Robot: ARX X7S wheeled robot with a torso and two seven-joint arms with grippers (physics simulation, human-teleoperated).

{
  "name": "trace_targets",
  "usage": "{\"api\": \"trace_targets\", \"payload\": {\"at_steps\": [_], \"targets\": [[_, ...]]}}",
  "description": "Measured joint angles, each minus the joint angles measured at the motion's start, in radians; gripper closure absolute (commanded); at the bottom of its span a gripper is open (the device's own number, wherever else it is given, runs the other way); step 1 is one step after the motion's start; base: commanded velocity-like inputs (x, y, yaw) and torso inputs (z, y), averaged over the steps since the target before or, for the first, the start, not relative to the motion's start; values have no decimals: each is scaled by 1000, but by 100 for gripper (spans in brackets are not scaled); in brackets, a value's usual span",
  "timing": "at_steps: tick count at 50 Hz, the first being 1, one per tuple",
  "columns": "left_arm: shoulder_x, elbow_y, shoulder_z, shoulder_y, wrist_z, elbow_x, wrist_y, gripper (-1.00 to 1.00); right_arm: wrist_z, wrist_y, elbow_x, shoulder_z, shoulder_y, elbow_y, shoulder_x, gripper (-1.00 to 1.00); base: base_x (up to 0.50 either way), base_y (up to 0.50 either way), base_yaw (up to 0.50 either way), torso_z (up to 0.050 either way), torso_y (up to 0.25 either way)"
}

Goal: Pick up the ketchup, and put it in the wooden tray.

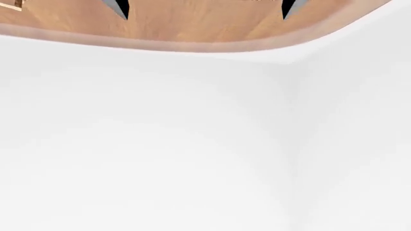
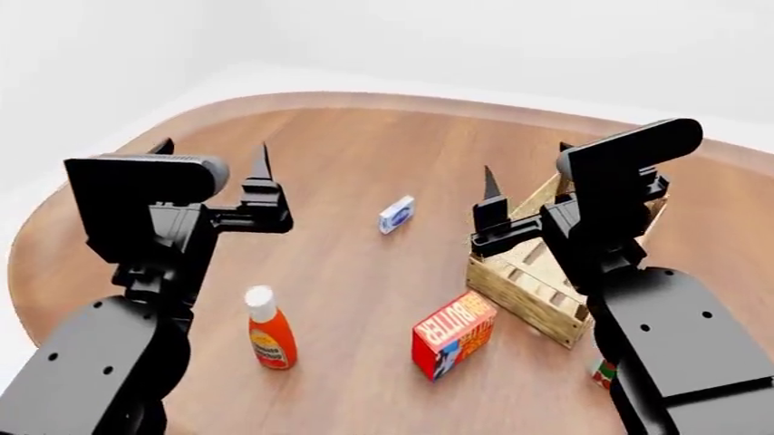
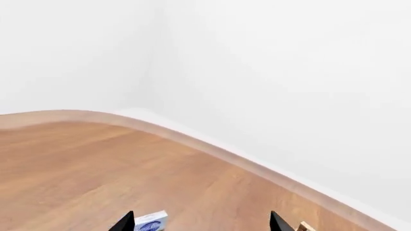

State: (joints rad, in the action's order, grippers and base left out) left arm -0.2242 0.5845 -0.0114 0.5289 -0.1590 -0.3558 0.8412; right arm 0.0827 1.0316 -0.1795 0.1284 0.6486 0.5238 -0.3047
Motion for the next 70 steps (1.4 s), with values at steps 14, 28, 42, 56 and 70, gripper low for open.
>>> {"api": "trace_targets", "payload": {"at_steps": [14,28,42,56,70], "targets": [[-22,4,7,33,-3,-8,17,-100,-3,35,-11,3,19,16,-5,-100,33,-99,71,0,0],[-42,-1,18,82,-1,-29,45,-100,-6,71,-21,-12,37,38,-11,-100,154,-457,0,0,0],[-51,-12,25,106,-8,-36,50,-100,-8,84,-25,-17,47,44,-20,-100,113,-335,0,0,0],[-85,-26,34,163,7,-61,99,-100,-15,149,-26,-10,110,46,-35,-100,21,7,0,0,0],[-105,-41,40,236,24,-93,148,-100,-15,210,-38,-16,158,61,-41,-100,447,97,0,0,1]]}}
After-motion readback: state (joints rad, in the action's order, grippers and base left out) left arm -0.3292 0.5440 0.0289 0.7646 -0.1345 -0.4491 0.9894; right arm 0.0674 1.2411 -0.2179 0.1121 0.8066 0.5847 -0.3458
